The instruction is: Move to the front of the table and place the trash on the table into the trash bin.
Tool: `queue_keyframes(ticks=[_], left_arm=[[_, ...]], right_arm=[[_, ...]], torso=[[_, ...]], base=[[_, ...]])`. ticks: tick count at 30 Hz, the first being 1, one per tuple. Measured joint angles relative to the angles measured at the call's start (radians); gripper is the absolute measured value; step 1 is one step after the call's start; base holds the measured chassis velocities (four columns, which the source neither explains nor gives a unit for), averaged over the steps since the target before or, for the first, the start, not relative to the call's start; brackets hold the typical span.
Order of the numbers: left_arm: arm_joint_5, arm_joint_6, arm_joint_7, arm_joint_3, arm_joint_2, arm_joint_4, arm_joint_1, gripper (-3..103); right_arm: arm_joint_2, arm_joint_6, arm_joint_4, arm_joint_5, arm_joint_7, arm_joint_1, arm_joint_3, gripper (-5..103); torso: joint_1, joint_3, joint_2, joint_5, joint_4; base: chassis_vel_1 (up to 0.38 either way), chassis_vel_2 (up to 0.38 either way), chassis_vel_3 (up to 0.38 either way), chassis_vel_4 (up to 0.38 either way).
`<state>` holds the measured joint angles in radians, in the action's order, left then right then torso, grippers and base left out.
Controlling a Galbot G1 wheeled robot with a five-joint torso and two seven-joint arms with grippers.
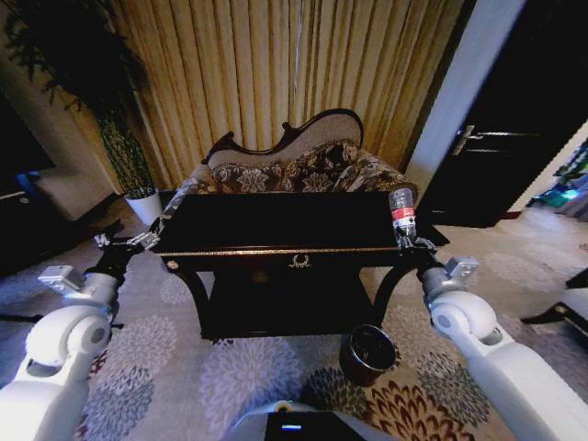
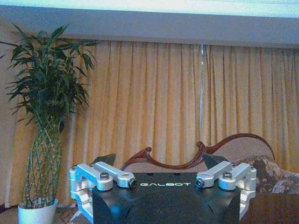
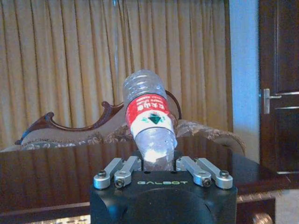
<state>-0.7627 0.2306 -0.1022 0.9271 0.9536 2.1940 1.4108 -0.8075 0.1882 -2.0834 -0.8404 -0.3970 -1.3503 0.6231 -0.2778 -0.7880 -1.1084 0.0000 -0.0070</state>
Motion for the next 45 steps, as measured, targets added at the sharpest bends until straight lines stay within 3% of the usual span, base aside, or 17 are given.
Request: queue_keyframes(ticks=[15, 24, 32, 45], left_arm=[[0.000, 0.004, 0.001, 0.000, 0.009, 0.006, -0.006, 100], [0.001, 0.004, 0.006, 0.000, 0.011, 0.003, -0.002, 100], [0.001, 0.003, 0.010, 0.000, 0.011, 0.003, -0.001, 100], [0.005, -0.009, 0.009, 0.000, 0.016, 0.012, 0.010, 100]], right_arm=[[-0.102, 0.027, 0.207, 0.128, 0.113, -0.109, 0.015, 27], [-0.178, 0.029, 0.298, 0.203, 0.117, -0.185, 0.015, 27], [-0.224, 0.030, 0.450, 0.282, 0.121, -0.153, -0.013, 27], [-0.308, 0.001, 0.768, 0.439, 0.206, -0.035, -0.063, 27]], torso=[[-0.001, 0.000, 0.001, 0.0000, -0.0002], [-0.001, 0.000, 0.001, -0.0002, -0.0001], [-0.001, 0.000, 0.001, -0.0001, 0.0000], [-0.001, 0.000, 0.001, -0.0001, -0.0002]], base=[[0.000, 0.000, 0.000, 0.000], [0.000, 0.000, 0.000, 0.000], [0.000, 0.000, 0.000, 0.000], [0.000, 0.000, 0.000, 0.000]])
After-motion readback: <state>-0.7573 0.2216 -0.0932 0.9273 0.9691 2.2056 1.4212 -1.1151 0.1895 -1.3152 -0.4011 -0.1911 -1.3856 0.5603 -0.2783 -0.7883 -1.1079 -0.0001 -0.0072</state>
